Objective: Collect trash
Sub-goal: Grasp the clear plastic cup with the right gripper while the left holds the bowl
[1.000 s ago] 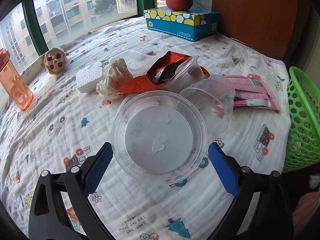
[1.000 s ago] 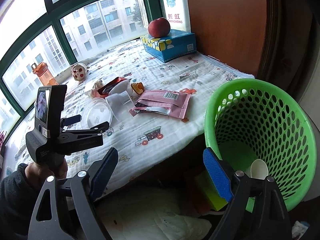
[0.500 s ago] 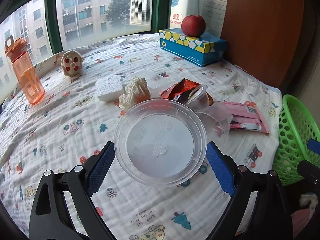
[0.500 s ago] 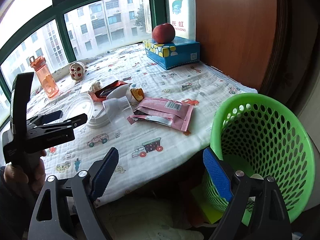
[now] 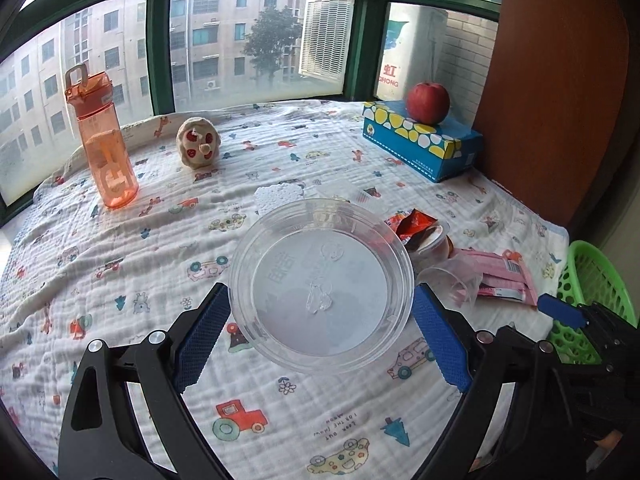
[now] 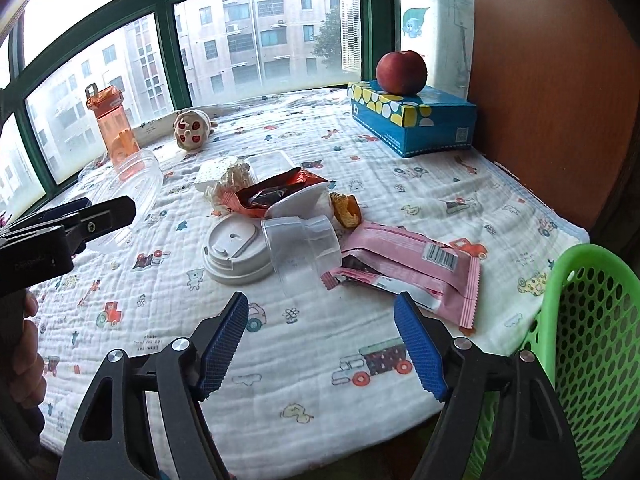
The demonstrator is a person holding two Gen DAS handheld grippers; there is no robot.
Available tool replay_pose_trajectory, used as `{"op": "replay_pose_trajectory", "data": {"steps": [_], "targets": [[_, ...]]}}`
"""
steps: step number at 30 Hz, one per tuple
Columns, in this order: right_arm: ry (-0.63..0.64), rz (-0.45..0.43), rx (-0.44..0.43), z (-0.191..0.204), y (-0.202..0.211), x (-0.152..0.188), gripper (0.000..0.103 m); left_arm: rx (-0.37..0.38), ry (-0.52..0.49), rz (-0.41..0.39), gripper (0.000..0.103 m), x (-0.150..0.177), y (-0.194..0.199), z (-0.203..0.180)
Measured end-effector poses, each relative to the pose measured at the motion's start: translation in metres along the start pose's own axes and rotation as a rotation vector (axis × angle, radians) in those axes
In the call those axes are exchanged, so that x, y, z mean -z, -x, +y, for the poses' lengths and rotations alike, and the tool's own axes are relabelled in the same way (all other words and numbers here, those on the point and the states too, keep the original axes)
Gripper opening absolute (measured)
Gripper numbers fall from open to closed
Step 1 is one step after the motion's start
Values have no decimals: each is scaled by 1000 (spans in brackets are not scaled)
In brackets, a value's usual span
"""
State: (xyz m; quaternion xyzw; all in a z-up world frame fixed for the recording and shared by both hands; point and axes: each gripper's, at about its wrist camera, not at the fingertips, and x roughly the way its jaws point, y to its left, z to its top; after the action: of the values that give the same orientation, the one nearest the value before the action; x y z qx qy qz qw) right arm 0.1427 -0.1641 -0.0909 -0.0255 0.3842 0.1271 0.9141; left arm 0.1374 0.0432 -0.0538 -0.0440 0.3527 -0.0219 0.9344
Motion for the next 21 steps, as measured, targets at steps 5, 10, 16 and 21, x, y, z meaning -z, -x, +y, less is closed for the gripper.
{"op": "replay_pose_trajectory", "data": {"steps": [5,10,16,21], "targets": [[4,15,-14,0,-22,-8,69,-8,28,-8,89,-2,5,10],[-7,29,-29,-6,-38,-16,67,-14,42,-17,89,-3,8,16],[-26,57,-48,-15,-56,-21,64,-19,55,-17,89,-3,9,21],[-38,74,-72,-18,-64,-23,58,-21,56,-15,89,-3,8,22]]}}
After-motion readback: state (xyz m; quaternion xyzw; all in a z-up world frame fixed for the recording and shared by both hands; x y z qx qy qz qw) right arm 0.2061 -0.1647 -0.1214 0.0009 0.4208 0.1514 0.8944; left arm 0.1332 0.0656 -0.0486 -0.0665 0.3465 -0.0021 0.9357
